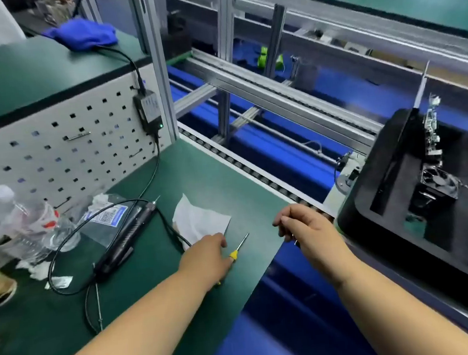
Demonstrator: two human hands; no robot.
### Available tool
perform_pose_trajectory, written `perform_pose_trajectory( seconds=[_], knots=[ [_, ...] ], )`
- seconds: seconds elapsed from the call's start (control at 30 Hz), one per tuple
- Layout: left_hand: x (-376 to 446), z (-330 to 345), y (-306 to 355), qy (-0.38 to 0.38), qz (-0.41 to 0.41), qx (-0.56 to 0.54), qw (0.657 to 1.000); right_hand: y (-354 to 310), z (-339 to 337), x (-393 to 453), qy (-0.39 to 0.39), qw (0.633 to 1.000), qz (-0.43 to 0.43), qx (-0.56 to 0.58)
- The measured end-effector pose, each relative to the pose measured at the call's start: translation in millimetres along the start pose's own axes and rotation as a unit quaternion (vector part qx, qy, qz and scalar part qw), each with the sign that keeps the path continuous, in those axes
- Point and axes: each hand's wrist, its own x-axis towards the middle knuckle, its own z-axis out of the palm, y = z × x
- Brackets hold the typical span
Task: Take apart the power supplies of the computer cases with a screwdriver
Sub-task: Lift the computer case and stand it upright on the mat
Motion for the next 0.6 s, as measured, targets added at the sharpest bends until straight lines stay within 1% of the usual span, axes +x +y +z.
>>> perform_pose_trajectory(
  seconds=[0.03,0.1,0.23,0.3,0.43,0.5,0.6],
  knots=[
    [1,4,4,-0.025,-0.007,0.052,0.998,2,2,1,-0.003,1.000,-0.003,-0.001],
    [4,15,9,-0.033,-0.012,0.130,0.991,5,2,1,-0.006,1.000,0.013,0.001],
    [7,29,13,-0.041,0.012,0.229,0.973,12,-2,-1,-0.006,1.000,0.028,0.010],
    [10,30,12,-0.033,0.023,0.253,0.967,12,-6,-1,0.001,0.999,0.033,0.012],
    [16,35,12,-0.054,0.030,0.241,0.969,13,-16,-4,0.018,0.998,0.045,0.032],
    [17,34,14,-0.054,0.029,0.209,0.976,15,-23,-6,0.036,0.998,0.045,0.032],
    [19,26,26,-0.036,0.030,0.129,0.991,16,-31,-12,0.068,0.996,0.046,0.039]
  ],
)
